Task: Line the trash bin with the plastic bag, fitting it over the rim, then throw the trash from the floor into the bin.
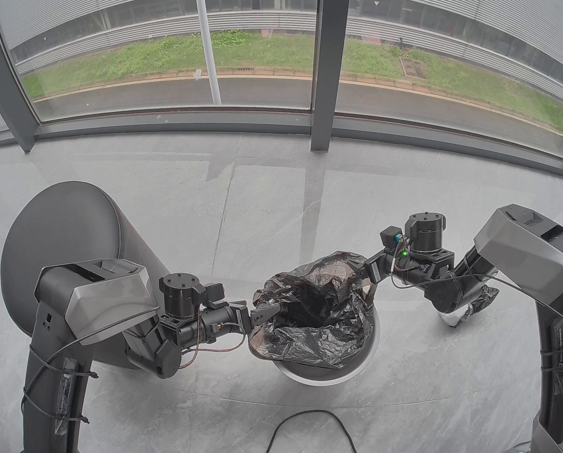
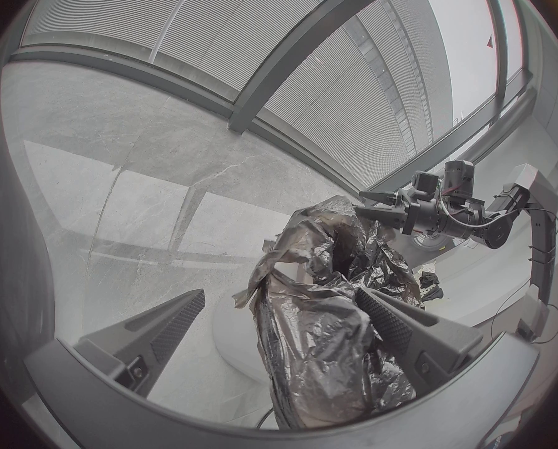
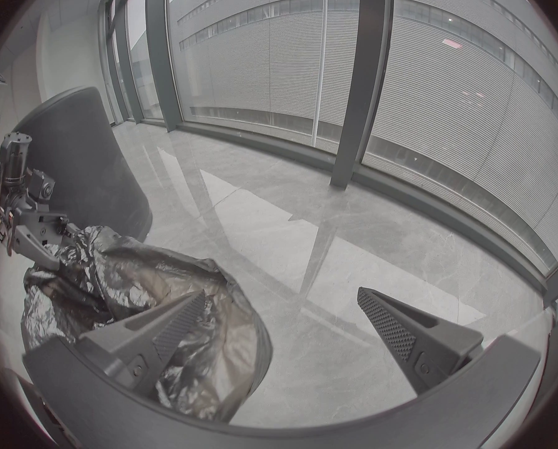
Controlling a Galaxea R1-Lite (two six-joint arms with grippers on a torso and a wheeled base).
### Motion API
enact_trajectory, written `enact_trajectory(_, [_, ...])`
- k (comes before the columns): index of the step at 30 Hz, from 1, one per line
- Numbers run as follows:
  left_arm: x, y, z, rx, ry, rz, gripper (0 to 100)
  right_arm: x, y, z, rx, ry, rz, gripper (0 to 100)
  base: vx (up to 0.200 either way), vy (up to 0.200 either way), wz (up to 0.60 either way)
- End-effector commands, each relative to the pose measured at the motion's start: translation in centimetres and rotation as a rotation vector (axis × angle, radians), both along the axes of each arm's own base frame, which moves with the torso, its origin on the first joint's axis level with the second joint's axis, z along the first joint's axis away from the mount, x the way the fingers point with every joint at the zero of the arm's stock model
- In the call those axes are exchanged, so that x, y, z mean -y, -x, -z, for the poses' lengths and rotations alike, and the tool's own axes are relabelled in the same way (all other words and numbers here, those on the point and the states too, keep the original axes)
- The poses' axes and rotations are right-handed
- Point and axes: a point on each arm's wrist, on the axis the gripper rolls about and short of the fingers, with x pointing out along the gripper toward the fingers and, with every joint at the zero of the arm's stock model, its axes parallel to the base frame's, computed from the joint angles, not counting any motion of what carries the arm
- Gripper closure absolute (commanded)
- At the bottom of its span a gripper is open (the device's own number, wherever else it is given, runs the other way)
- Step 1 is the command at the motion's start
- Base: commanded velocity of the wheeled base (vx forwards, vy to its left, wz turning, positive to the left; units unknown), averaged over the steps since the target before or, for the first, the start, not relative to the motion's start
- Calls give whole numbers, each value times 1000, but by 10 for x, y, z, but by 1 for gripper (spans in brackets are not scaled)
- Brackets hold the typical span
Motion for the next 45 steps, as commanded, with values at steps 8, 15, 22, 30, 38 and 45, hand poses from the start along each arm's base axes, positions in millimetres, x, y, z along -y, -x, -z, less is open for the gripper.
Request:
enact_trajectory(8, [-5,13,-15,42,21,4,0,17,32,-18,-41,3,-15,0,0,0,0])
enact_trajectory(15, [-3,39,-21,43,29,36,0,25,48,-20,-73,9,-11,0,0,0,0])
enact_trajectory(22, [7,76,-38,-9,115,55,0,28,67,-29,-86,5,-35,0,-29,0,0])
enact_trajectory(30, [18,91,-74,14,198,-20,0,31,83,-34,-103,4,-53,0,-200,0,0])
enact_trajectory(38, [19,92,-82,46,204,-23,0,17,99,-22,-168,-4,-143,0,-150,0,0])
enact_trajectory(45, [19,73,-74,61,212,-42,0,2,88,-6,-188,-1,-175,0,0,0,0])
